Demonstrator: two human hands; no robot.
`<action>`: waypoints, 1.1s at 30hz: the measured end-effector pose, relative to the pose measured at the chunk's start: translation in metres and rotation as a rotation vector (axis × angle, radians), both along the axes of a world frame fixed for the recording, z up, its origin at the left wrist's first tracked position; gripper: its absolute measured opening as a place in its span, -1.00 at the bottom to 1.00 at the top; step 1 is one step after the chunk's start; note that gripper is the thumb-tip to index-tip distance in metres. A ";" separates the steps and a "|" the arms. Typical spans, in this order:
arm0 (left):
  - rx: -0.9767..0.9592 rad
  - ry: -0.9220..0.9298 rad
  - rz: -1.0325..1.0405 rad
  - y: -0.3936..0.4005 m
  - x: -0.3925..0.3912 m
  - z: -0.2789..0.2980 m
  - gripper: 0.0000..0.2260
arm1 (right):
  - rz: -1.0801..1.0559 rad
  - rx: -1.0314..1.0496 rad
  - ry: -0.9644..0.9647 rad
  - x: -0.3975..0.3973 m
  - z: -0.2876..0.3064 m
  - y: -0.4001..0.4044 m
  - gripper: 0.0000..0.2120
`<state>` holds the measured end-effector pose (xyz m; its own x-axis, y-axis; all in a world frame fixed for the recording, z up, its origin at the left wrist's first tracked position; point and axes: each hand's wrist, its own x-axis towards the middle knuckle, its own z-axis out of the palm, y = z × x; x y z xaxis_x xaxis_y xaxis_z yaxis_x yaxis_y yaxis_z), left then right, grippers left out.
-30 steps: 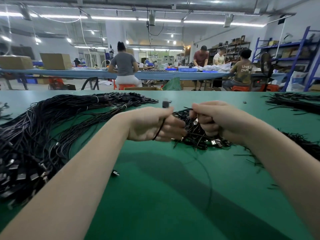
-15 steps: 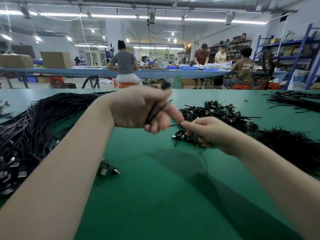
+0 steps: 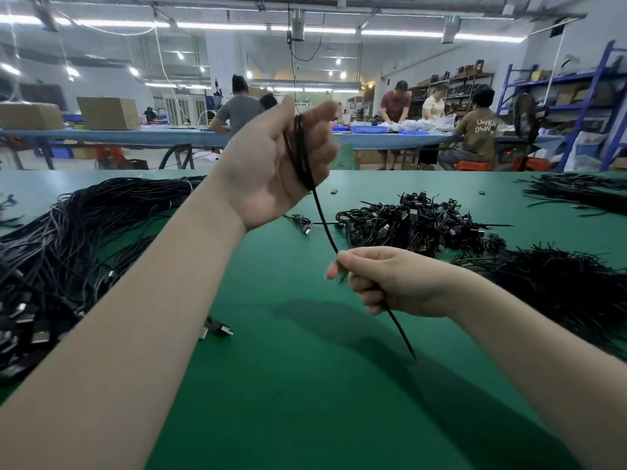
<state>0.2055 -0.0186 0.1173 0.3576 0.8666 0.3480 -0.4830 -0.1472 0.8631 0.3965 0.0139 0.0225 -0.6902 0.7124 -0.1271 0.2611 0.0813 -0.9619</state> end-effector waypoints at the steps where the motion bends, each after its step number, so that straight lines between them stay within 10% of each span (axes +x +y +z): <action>1: -0.002 0.104 -0.025 -0.002 -0.001 -0.001 -0.53 | -0.083 0.061 -0.060 0.002 -0.001 0.002 -0.68; 7: -0.118 1.189 0.027 0.006 0.015 -0.033 -0.47 | -0.495 0.498 -0.067 0.009 0.027 0.008 -0.64; 16: -0.150 0.164 0.212 0.019 0.027 -0.033 -0.51 | -0.086 0.255 0.002 -0.017 0.021 -0.017 -0.73; 33: -0.237 0.176 0.036 0.018 0.039 -0.052 -0.71 | -0.378 -0.092 0.337 -0.008 0.009 0.007 -0.82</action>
